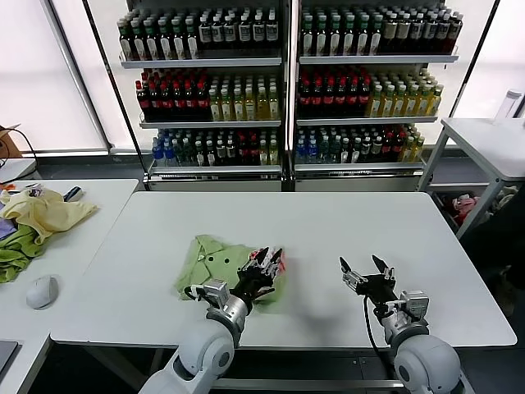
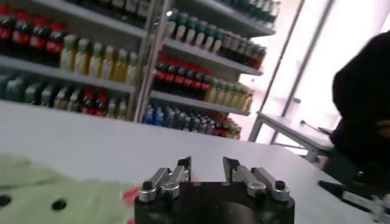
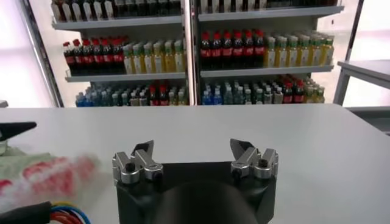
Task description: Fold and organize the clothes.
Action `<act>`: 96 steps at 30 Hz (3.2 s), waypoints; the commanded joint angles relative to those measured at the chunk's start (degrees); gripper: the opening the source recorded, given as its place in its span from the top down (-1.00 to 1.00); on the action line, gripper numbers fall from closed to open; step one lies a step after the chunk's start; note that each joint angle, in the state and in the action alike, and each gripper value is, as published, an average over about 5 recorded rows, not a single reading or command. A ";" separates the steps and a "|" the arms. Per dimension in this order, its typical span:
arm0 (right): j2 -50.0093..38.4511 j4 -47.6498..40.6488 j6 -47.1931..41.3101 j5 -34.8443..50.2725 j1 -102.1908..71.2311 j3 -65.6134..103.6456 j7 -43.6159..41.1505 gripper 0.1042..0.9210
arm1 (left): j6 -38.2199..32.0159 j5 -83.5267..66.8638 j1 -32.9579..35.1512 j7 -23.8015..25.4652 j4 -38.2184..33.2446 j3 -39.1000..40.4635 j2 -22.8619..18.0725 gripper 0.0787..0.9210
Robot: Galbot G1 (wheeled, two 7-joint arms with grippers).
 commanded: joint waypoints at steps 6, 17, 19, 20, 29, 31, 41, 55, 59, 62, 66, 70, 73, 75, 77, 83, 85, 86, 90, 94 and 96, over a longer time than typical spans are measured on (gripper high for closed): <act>6.36 -3.75 2.48 4.42 5.58 -12.77 2.90 -0.76 | -5.75 6.75 8.88 -0.21 -11.39 -13.25 7.73 -0.28; 17.03 -18.49 0.06 5.25 16.29 -24.69 11.83 -0.76 | -8.06 3.16 16.17 -2.55 -8.41 -28.58 10.53 -0.76; 18.01 -20.34 -0.62 4.50 17.72 -25.77 13.23 -0.76 | -8.23 3.45 16.74 -2.64 -8.50 -28.83 10.28 -0.77; 18.36 -20.99 -0.86 4.13 18.25 -26.20 13.69 -0.76 | -8.30 3.55 16.97 -2.66 -8.60 -28.87 10.14 -0.77; 18.39 -22.99 -2.35 1.45 19.56 -27.64 17.02 -0.66 | -8.49 4.21 18.07 -2.79 -9.43 -28.48 9.34 -0.77; 17.92 -22.70 -2.39 1.25 19.49 -27.62 16.95 -0.52 | -8.51 4.19 18.11 -2.87 -9.53 -28.46 9.31 -0.77; 12.15 -22.97 -3.17 -7.53 22.61 -24.14 10.47 0.18 | -8.46 4.15 18.04 -2.93 -10.19 -27.82 9.42 -0.77; 1.93 -32.13 6.04 -26.89 29.43 -16.00 -7.43 0.89 | -8.40 7.27 17.87 -1.18 -8.98 -26.36 9.60 -0.77; 2.68 -26.88 11.03 -25.41 23.80 -12.73 -4.64 0.84 | -8.60 8.63 18.58 0.23 -9.73 -25.67 8.91 -0.77; 3.35 -22.27 15.38 -26.25 17.30 -9.33 -2.42 0.67 | -8.86 9.93 19.25 1.19 -10.74 -25.16 8.09 -0.77; 3.07 -14.15 18.16 -25.62 8.25 -3.88 -0.69 0.39 | -9.44 11.53 20.01 2.12 -12.11 -24.80 7.35 -0.77; 2.84 -5.39 18.39 -21.49 -0.09 1.86 -0.31 0.10 | -9.81 12.14 20.96 2.80 -13.32 -24.97 6.83 -0.77; 3.81 -0.02 18.05 -20.03 -6.55 5.23 -0.27 -0.11 | -9.78 12.20 22.10 3.27 -14.28 -25.03 6.40 -0.77; 4.76 2.38 17.85 -20.25 -10.26 6.67 -0.35 -0.24 | -9.77 12.35 22.97 3.67 -14.89 -25.02 6.06 -0.77; 5.55 3.65 17.95 -20.55 -12.67 7.36 -0.48 -0.39 | -9.72 12.55 23.70 4.01 -15.53 -25.10 5.62 -0.77; 6.39 5.11 17.93 -20.63 -14.31 7.72 -0.74 -0.73 | -8.48 12.91 25.94 4.98 -18.02 -26.05 4.29 -0.77; 6.47 5.31 17.83 -20.60 -13.83 7.54 -0.81 -0.75 | -8.32 13.18 26.69 5.31 -18.77 -26.29 4.07 -0.77; 6.53 5.39 17.78 -20.60 -13.54 7.42 -0.83 -0.75 | -8.31 13.37 27.03 5.46 -19.08 -26.37 3.95 -0.77; 7.01 5.64 17.86 -20.81 -12.62 6.86 -0.79 -0.76 | -8.33 14.16 28.00 5.97 -20.26 -26.65 3.43 -0.77; 7.20 6.62 17.99 -21.09 -12.67 6.43 -0.36 -0.76 | -8.30 14.61 28.77 6.36 -21.21 -26.91 3.02 -0.77; 7.13 7.00 17.96 -21.03 -12.73 6.41 -0.21 -0.76 | -8.34 14.88 29.06 6.54 -21.52 -26.94 2.86 -0.77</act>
